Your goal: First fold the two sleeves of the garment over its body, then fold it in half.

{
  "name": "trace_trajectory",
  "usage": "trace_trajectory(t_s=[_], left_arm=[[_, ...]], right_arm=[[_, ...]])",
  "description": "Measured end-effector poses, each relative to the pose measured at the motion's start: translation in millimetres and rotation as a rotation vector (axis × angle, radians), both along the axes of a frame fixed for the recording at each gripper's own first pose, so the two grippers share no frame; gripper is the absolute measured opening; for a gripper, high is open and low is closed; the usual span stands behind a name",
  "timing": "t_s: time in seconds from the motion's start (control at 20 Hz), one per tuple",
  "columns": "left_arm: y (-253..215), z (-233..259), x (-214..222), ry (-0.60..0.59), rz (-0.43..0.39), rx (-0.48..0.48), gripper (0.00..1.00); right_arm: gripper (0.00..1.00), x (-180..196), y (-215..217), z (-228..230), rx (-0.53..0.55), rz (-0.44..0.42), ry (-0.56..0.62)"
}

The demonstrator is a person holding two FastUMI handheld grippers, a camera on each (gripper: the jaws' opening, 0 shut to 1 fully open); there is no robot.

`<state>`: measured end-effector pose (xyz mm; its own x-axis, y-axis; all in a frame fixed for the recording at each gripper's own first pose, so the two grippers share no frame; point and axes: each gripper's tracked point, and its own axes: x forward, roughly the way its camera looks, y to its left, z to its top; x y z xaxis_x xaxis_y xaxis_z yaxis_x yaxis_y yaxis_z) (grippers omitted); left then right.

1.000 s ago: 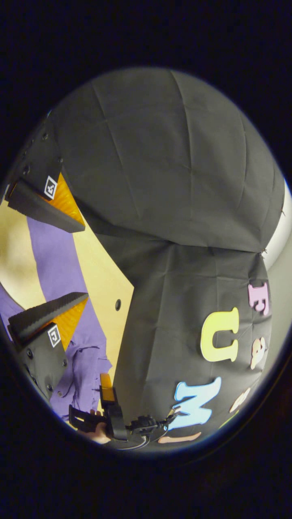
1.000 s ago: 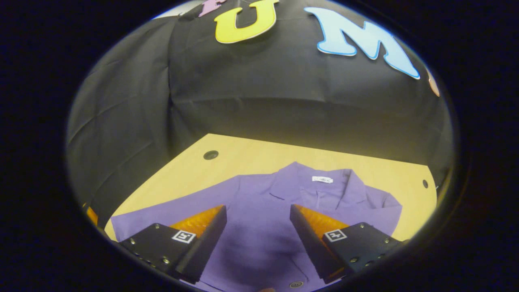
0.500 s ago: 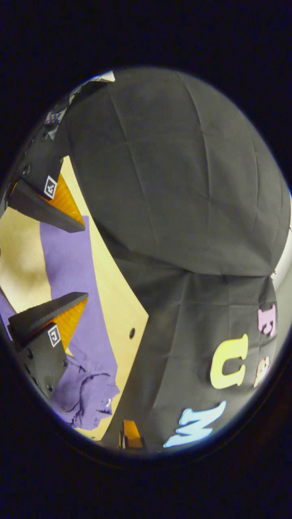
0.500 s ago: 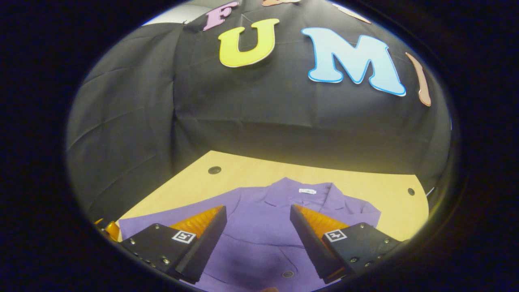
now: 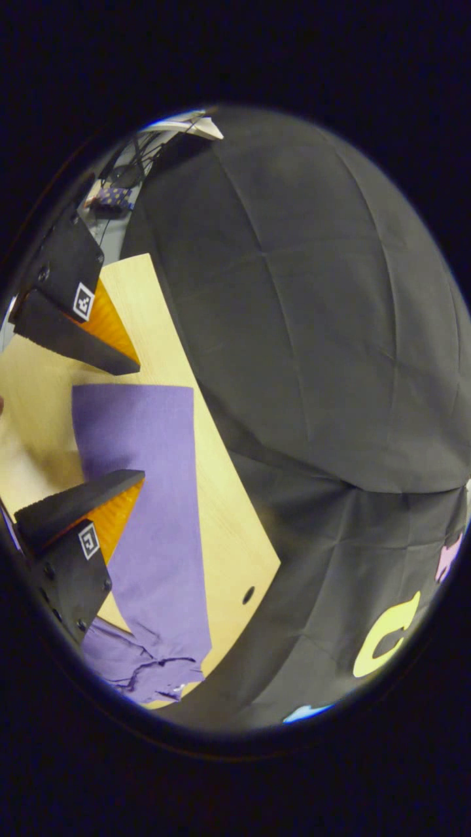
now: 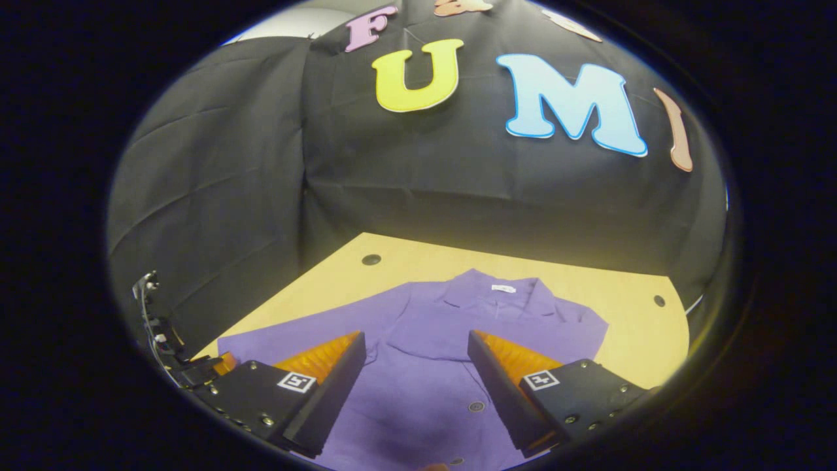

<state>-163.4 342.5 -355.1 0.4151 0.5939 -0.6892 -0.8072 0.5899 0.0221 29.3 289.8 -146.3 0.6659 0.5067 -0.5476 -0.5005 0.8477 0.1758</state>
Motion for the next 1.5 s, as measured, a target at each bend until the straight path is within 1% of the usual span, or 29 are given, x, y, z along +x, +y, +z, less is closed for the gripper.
trace_trajectory(t_s=[0.1, 0.2, 0.35, 0.4, 0.5, 0.7, 0.75, 0.8, 0.85, 0.9, 1.05, 1.2, 1.3, 1.4, 1.5], left_arm=[[-2.2, 2.8, -1.9, 0.035, -0.001, -0.016, 0.99], [-0.7, -2.3, -0.8, 0.048, -0.023, -0.003, 1.0], [-3.1, -0.1, 2.7, 0.06, -0.051, 0.014, 0.99], [-3.7, 1.1, 4.1, 0.067, -0.052, 0.013, 0.9], [-4.4, 2.8, 8.6, 0.06, -0.065, 0.015, 0.82], [-18.4, -6.3, 29.8, 0.047, -0.104, 0.01, 0.39], [-21.6, -7.8, 33.7, 0.053, -0.1, 0.008, 0.28], [-24.4, -10.4, 35.1, 0.067, -0.114, 0.006, 0.17], [-17.4, -9.2, 33.1, 0.066, -0.114, 0.009, 0.17], [-22.0, -3.9, 36.3, 0.055, -0.116, -0.015, 0.07], [-20.6, 8.3, 41.2, -0.009, -0.093, -0.028, 0.07], [-32.0, 40.0, 57.2, -0.098, -0.095, -0.029, 0.07], [-52.5, 63.8, 79.1, -0.168, -0.128, -0.053, 0.07], [-82.7, 91.7, 109.6, -0.259, -0.188, -0.085, 0.07], [-109.3, 97.3, 130.4, -0.271, -0.238, -0.08, 0.07]], right_arm=[[0.99, -3.6, -4.0, 6.3, -0.006, -0.001, -0.022], [0.99, -3.7, -8.3, 10.2, -0.007, -0.013, -0.035], [0.99, -3.5, -11.5, 10.9, 0.01, -0.025, -0.021], [0.99, -2.8, -14.1, 11.1, 0.012, -0.03, -0.018], [0.99, -1.0, -19.1, 10.2, 0.017, -0.039, -0.013], [0.99, -0.5, -30.8, 5.1, 0.026, -0.058, 0.008], [0.99, -0.5, -35.1, 4.2, 0.028, -0.064, 0.011], [0.99, -0.4, -39.9, 3.5, 0.028, -0.071, 0.013], [0.99, 0.1, -45.3, 3.4, 0.027, -0.078, 0.013], [0.99, 1.2, -51.9, 2.7, 0.024, -0.086, 0.012], [0.99, 3.2, -74.4, 1.2, 0.018, -0.12, 0.011], [0.99, 2.4, -98.7, -3.2, 0.021, -0.159, 0.021], [0.99, 1.6, -116.9, -6.8, 0.024, -0.189, 0.031], [0.99, -0.6, -135.1, -11.9, 0.03, -0.217, 0.047], [0.99, -2.0, -156.3, -16.3, 0.034, -0.248, 0.061]])
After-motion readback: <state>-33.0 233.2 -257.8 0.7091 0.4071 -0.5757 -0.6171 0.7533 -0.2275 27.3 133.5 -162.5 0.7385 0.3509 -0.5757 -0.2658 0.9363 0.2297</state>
